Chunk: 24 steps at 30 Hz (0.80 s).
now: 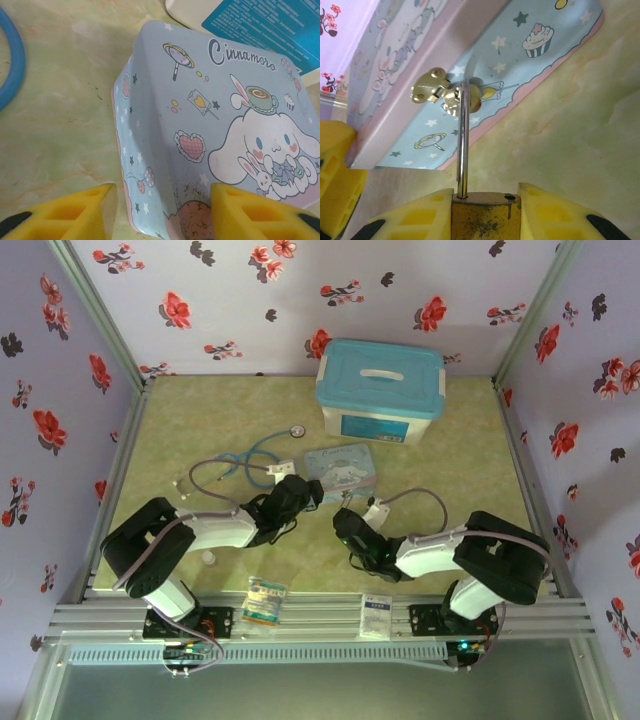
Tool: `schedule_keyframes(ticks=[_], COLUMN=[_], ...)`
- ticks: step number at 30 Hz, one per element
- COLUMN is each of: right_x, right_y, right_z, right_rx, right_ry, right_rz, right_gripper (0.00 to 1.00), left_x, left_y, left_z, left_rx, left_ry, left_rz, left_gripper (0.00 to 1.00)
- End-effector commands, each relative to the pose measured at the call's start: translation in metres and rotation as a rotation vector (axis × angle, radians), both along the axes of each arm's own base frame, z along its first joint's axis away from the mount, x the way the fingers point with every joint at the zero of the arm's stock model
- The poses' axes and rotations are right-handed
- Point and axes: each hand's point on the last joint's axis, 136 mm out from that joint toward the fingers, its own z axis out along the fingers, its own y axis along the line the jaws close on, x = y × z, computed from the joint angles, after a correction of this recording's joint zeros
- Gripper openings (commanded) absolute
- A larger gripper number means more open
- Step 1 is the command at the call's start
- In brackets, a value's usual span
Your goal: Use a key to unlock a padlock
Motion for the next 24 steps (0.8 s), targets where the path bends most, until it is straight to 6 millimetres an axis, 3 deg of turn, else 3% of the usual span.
schedule_keyframes(ticks=[1, 9, 15, 17, 21, 24], right_x=[0.014, 0.019, 0.024, 0.021, 0.016, 0.015], right_y=[-0.019, -0.041, -0.028, -0.034, -0.05, -0.05], right_z=[0.017, -0.006, 0.003, -0.003, -0.014, -0.015], right_rx=[-0.049, -0.006, 0.066, 0.057, 0.042, 0.022], right_ry=[-0.076, -0.022, -0.066, -0.033, -0.021, -0.013], right_rz=[-0.105, -0.172, -0.096, -0.12, -0.152, -0.134], right_gripper=[0.22, 0.21, 0.21, 0.21, 0.21, 0.21], left_x=[-0.018, -0.012, -0.003, 0.001, 0.01, 0.011], left_y=[0.048, 0.05, 0.051, 0.05, 0.039, 0.024], left_z=[-0.061, -0.058, -0.06, -0.058, -0.033, 0.001], left_rx=[0.229, 0.259, 0.263, 0.257, 0.179, 0.062], left_ry=[0.146, 0.149, 0.158, 0.152, 0.108, 0.039], left_rz=[0.037, 0.03, 0.035, 0.039, 0.037, 0.031], left_gripper=[0.51, 0.5, 0.5, 0.5, 0.53, 0.55])
